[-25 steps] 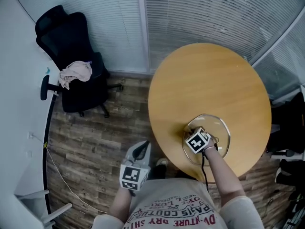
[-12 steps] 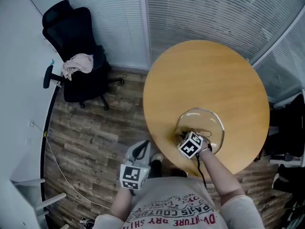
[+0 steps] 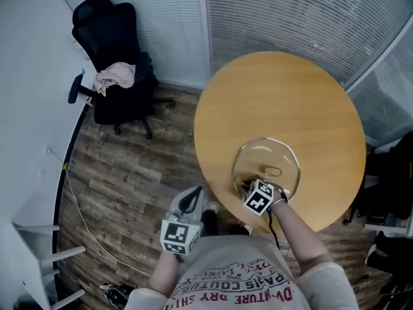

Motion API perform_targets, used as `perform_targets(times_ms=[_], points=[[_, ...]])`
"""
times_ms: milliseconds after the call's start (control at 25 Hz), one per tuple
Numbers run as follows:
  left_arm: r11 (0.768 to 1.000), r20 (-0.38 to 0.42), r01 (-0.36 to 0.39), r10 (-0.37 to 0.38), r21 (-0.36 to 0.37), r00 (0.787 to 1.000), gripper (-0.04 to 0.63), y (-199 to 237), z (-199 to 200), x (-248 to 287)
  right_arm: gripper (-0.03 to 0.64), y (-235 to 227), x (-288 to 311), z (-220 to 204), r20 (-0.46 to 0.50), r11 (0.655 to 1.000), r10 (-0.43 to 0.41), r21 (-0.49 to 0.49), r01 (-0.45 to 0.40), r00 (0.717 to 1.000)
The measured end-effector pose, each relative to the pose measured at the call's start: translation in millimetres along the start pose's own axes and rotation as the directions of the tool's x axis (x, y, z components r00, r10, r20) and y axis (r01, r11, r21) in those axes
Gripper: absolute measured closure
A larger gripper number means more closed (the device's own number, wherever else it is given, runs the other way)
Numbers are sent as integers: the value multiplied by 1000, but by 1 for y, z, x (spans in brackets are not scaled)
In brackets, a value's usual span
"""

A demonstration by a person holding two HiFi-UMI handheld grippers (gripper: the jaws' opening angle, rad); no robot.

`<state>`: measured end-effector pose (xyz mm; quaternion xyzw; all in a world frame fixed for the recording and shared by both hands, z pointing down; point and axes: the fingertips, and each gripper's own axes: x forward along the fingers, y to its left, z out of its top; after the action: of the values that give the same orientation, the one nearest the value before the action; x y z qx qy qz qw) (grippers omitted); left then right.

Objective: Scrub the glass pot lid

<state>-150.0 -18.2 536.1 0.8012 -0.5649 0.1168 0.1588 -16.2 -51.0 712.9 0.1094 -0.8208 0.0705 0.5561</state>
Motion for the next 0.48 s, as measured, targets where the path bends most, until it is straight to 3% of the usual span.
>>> perform_targets(times_ms=[480], points=[[999, 34, -25, 25, 27, 999, 587, -49, -2, -23, 560, 43, -23, -56, 12, 996, 70, -55, -69, 998]])
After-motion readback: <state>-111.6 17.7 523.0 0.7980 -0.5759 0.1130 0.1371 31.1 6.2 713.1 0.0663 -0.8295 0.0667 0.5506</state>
